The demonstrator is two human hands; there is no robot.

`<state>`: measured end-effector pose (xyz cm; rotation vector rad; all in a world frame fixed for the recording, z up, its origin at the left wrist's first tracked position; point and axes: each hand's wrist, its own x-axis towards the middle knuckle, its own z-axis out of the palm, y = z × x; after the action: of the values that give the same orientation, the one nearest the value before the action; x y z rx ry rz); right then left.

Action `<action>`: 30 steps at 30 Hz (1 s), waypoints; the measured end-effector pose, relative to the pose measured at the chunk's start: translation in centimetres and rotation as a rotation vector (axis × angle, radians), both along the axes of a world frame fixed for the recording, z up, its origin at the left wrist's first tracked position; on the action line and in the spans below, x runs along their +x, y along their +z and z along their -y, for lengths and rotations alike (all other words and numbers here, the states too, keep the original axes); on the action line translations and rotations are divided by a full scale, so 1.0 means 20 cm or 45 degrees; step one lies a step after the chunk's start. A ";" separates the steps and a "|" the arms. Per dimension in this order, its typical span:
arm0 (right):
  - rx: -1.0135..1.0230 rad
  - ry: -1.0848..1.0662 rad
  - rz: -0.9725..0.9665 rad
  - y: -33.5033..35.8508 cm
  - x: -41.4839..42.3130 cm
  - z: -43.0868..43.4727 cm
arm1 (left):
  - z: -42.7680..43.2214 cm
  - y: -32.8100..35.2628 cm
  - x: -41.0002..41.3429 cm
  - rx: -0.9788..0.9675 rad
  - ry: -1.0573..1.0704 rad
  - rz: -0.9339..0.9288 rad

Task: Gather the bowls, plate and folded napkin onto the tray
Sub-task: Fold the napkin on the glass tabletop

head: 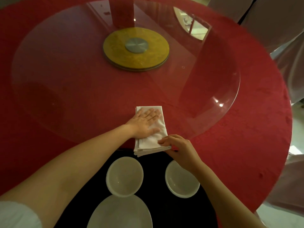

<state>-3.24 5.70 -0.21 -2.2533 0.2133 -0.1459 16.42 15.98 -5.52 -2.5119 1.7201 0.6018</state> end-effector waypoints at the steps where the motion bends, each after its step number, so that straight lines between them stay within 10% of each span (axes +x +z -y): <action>1: 0.019 0.001 0.008 0.00 0.00 0.00 | 0.01 0.01 0.01 0.024 -0.007 0.016; 20: -0.146 0.111 -0.151 -0.03 0.07 0.06 | -0.02 0.03 0.00 -0.005 -0.234 0.120; 22: -0.096 0.052 -0.132 -0.03 0.08 0.08 | -0.01 0.09 0.00 -0.023 -0.151 -0.121; 26: 0.134 -0.200 -0.048 -0.04 0.19 0.10 | -0.06 0.24 0.02 -0.350 0.519 -1.388; 30: 0.224 -0.387 0.034 -0.07 0.34 0.10 | -0.18 0.22 0.02 -0.663 0.772 -1.718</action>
<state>3.54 3.62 -1.64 -2.0317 0.5339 -0.3058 16.76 19.67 -1.10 -3.2196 1.2039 2.6575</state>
